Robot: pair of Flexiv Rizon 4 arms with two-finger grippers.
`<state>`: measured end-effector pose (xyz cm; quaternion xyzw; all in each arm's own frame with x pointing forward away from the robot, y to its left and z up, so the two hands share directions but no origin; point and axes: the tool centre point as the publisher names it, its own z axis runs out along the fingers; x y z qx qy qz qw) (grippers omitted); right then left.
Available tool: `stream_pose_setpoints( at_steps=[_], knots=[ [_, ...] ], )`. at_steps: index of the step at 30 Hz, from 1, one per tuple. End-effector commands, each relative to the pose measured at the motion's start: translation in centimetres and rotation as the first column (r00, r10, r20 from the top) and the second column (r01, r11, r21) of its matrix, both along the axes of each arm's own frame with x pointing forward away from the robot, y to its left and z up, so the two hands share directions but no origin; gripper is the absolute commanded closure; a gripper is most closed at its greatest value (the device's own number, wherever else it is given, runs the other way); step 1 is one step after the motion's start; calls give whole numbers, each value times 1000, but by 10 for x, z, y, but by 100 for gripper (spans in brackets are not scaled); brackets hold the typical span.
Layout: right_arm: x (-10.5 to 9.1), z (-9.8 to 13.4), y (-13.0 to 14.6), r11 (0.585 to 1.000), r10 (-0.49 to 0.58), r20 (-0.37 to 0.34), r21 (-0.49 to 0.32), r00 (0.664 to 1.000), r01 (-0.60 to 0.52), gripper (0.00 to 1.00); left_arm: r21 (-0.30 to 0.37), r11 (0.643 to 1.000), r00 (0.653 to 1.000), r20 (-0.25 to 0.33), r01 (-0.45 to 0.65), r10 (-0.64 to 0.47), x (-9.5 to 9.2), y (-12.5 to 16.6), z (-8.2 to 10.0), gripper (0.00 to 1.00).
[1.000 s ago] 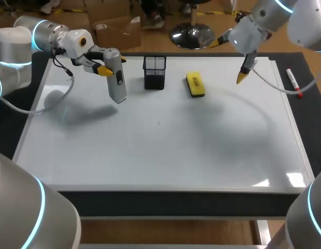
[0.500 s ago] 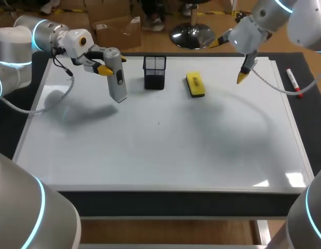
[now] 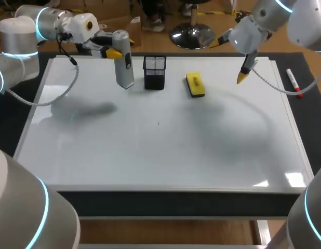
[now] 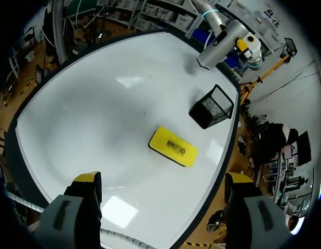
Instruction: Pick up the inspection probe, press it on each red-marked spot on the whiteboard one by one, put down the probe, pick up the eraser, and wipe off all the red marks.
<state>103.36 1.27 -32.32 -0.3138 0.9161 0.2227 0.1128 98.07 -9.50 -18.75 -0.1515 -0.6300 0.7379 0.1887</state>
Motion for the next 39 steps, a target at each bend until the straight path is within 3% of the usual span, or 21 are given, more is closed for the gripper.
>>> stream_pose_setpoints(
  at_steps=[1, 12, 20, 27, 39],
  knots=[
    [0, 0, 0, 1000, 1, 0, -4, 1000, -1, 0, 59, 979, 981, 0, -194, 194, -3, -4, 17, 100],
    [0, 0, 0, 1000, 1, 0, -4, 1000, -1, 0, 28, 949, 949, 27, -315, 314, 30, -19, 34, 100],
    [0, 0, 0, 1000, 1, 0, -4, 1000, -1, 0, 14, 950, 949, 38, -313, 313, 50, -40, 37, 100],
    [0, 0, 0, 1000, 1, 0, -4, 1000, -1, 0, -8, 946, 944, 48, -325, 325, 56, -60, 43, 100],
    [0, 0, 0, 1000, 1, 0, -4, 1000, -1, 0, -21, 907, 907, 32, -421, 421, 60, -73, 44, 100]
  ],
)
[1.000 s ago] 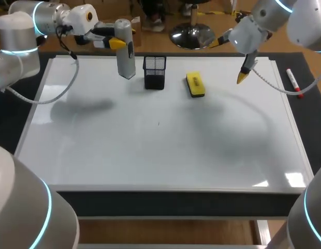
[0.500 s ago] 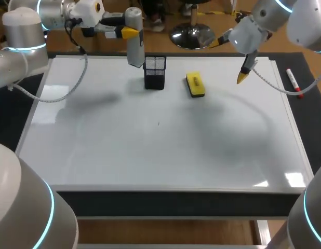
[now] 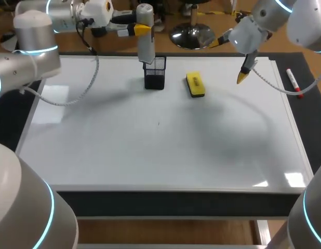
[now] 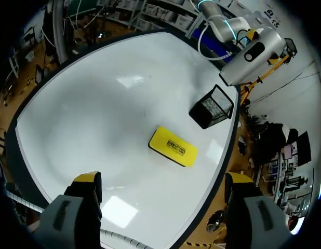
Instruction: Pick up the inspection probe, press it on each red-marked spot on the whiteboard one by one, put down the probe, pick up the eraser, and wipe off all the red marks.
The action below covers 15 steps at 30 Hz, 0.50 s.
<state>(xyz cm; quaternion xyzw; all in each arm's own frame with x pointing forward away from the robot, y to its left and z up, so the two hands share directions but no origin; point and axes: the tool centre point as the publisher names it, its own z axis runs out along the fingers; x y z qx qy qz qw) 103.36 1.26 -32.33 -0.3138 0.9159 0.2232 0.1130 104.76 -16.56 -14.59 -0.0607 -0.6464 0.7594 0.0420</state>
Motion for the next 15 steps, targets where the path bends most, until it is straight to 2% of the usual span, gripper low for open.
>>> stream_pose_setpoints(
  at_steps=[1, 15],
  knots=[
    [0, 0, 0, 1000, 1, -1, -5, 1000, -1, 0, -8, 995, 995, -17, -98, 98, -7, -2, 2, 100],
    [0, 0, 0, 1000, 1, -1, -5, 1000, -1, 0, -27, 987, 986, -55, -160, 158, -2, -18, -9, 100]
  ],
)
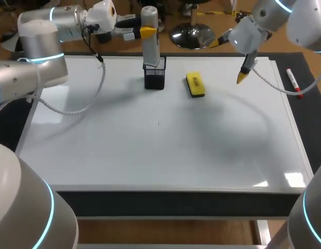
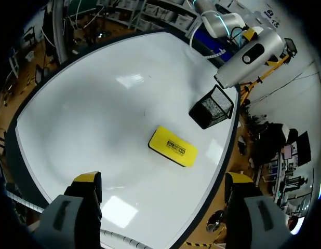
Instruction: Pick up the inspection probe, press it on each red-marked spot on the whiteboard one by one, put down the probe, pick up the eraser, and wipe off all the red marks.
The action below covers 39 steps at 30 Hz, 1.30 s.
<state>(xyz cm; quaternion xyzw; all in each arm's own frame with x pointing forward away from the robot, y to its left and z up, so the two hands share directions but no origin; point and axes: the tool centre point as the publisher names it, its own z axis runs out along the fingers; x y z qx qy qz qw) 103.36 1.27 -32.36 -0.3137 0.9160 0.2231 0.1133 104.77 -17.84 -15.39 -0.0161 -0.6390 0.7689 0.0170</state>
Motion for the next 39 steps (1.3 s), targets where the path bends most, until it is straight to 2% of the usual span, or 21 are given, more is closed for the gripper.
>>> stream_pose_setpoints(
  at_steps=[1, 15, 39],
  knots=[
    [0, 1, 0, 1000, 2, -1, -5, 1000, -2, 0, -8, 998, 998, -16, -65, 65, -1, -5, -2, 100],
    [0, 1, 0, 1000, 2, -1, -5, 1000, -2, 0, -2, 999, 999, -8, -48, 48, 13, -7, -10, 100],
    [0, 1, 0, 1000, 2, -1, -5, 1000, -2, 0, 3, 994, 994, -31, -108, 109, 26, -10, -31, 100]
  ],
)
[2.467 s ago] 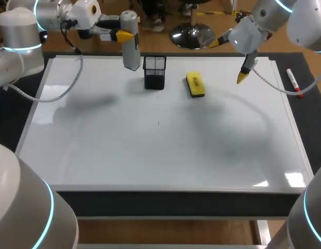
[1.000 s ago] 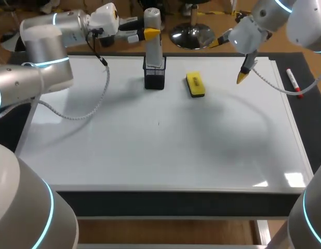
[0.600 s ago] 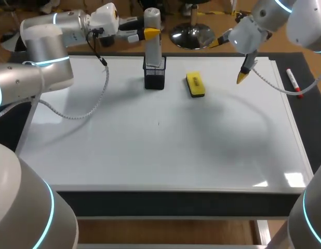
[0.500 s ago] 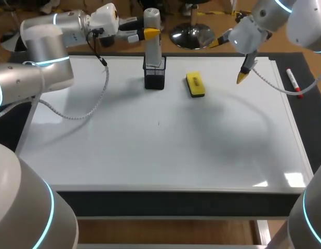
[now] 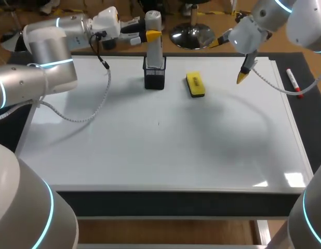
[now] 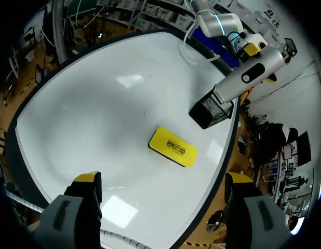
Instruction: Pick up the inspection probe, press it on each red-marked spot on the whiteboard one by one, put down the probe, pick up the eraser, and wipe off all the red marks.
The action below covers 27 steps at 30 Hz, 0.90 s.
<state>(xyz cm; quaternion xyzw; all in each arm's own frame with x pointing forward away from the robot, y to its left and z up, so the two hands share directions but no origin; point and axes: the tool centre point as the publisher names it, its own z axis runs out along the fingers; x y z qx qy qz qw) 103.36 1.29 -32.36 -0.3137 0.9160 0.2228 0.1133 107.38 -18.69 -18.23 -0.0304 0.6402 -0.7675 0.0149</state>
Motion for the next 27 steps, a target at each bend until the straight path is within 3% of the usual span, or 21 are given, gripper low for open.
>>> stream_pose_setpoints(
  at_steps=[1, 27],
  knots=[
    [0, 1, 0, 1000, 2, -1, -5, 1000, -2, 0, -3, 1000, 1000, 0, -1, 1, 1, -1, -3, 100],
    [0, 1, 0, 1000, 2, -1, -5, 1000, -2, 0, 2, 1000, 1000, 20, -12, 12, 14, -2, -38, 100]
  ],
)
